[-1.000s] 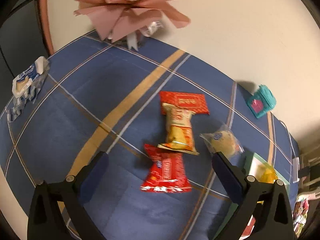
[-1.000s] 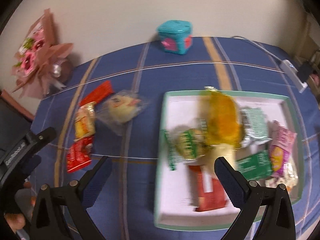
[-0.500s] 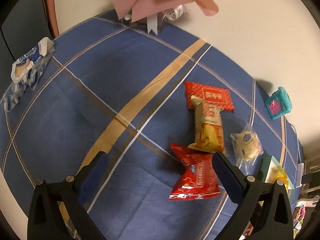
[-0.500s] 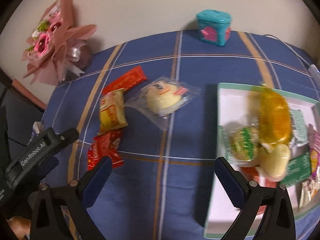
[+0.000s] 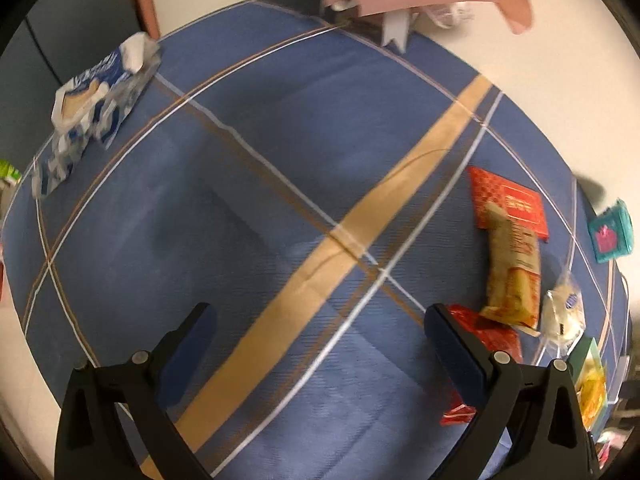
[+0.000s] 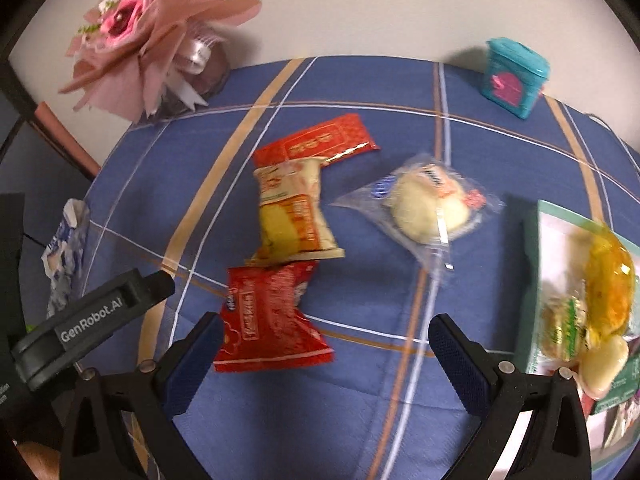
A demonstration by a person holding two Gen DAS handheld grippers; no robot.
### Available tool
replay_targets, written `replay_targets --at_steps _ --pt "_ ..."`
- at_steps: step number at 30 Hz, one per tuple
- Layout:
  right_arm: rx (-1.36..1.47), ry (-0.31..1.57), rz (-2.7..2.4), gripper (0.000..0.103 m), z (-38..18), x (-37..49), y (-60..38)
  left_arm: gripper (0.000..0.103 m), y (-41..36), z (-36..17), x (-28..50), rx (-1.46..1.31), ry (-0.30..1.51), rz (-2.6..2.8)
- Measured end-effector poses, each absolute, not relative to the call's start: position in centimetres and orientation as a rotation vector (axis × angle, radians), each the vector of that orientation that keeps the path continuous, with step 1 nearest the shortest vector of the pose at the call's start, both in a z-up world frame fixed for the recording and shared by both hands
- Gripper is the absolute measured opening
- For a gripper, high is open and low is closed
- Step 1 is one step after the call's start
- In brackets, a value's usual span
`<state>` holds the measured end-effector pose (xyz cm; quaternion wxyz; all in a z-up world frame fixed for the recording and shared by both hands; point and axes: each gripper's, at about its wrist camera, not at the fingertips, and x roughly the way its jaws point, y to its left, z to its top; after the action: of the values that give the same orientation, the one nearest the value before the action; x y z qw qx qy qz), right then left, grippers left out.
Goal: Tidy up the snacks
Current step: 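Withdraw both grippers from the tray toward the remaining snacks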
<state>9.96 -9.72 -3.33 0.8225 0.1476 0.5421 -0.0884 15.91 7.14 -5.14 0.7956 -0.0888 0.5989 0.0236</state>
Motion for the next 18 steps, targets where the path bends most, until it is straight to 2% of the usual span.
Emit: replay_targets --at_steps 10,13,18 --pt "0.25 1.189 -0.19 0.103 -5.9 12.1 -7.5 0.103 9.5 -6.5 15.8 -0.249 1.318 0.117" --pt "0.243 1.198 -0.183 0.099 -6.6 12.4 -7.1 0.103 9.5 -7.0 15.9 -0.252 1.326 0.113" --pt "0.218 1.214 -0.172 0.087 -7.6 12.6 -6.7 0.103 9.0 -7.7 16.1 -0.249 1.353 0.093"
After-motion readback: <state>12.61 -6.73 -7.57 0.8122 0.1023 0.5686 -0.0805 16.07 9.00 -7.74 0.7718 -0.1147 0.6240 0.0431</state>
